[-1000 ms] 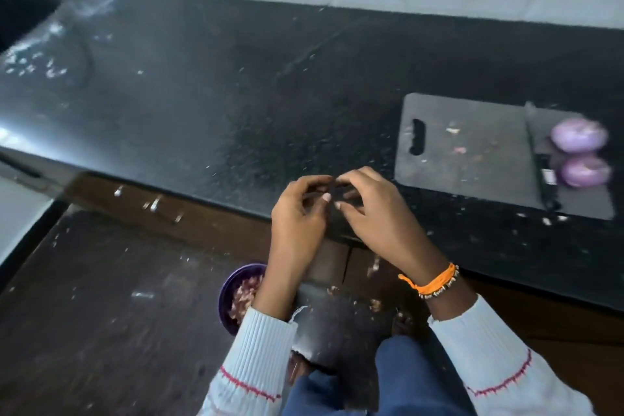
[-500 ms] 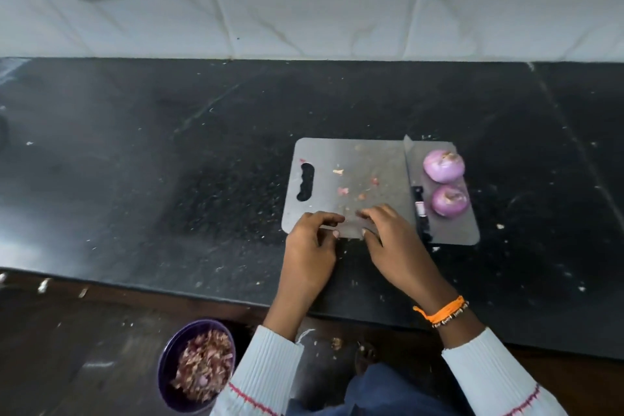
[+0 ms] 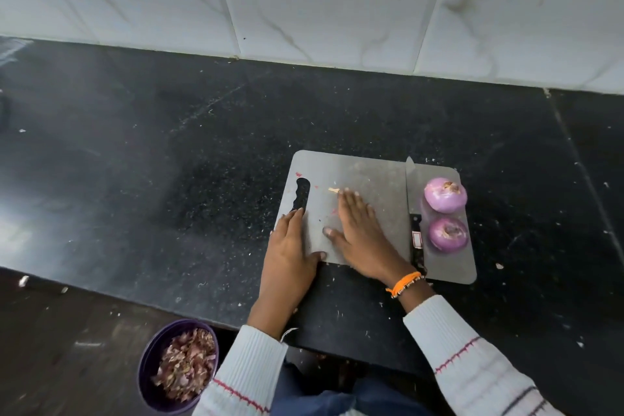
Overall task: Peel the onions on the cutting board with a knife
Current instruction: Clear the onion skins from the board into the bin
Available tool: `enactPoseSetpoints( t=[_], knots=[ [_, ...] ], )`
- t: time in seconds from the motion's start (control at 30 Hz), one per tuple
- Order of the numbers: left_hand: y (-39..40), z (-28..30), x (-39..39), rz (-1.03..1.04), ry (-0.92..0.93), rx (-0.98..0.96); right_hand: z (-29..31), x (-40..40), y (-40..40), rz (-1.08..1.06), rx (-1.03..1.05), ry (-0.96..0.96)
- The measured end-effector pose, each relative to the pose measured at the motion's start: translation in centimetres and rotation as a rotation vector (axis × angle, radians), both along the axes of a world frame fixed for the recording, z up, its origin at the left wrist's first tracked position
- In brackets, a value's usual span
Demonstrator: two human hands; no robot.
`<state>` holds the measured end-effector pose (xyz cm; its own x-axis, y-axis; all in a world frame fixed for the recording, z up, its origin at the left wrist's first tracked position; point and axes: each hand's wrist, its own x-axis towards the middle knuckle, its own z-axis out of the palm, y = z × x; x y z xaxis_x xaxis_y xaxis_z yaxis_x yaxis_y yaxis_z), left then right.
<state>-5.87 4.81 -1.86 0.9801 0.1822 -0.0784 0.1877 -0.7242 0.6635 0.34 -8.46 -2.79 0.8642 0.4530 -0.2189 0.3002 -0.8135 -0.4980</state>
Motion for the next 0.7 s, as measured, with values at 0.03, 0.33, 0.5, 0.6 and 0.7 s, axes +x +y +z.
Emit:
enactPoseSetpoints(
  t=[0.03, 0.33, 0.5, 0.6, 0.7],
  knots=[
    [0.3, -0.2, 0.1, 0.001, 0.009, 0.015, 0.1, -0.2, 0.2, 0.044, 0.050, 0.016],
    [2.2, -0.3, 0.8, -0.062, 0.058, 0.066, -0.2, 5.1, 1.3, -0.061, 0.000, -0.020],
    [3.1, -0.4, 1.3, -0.083, 0.049, 0.054, 0.2, 3.1, 2.4, 0.243, 0.167, 0.039],
    [3.7, -0.7, 1.3, -0.077, 0.048, 0.069, 1.0, 2.5, 2.4, 0.103, 0.423, 0.072],
    [3.9, -0.7, 1.2, -0.082, 0.063, 0.074, 1.7, 4.3, 4.2, -0.010, 0.396, -0.049]
  ],
)
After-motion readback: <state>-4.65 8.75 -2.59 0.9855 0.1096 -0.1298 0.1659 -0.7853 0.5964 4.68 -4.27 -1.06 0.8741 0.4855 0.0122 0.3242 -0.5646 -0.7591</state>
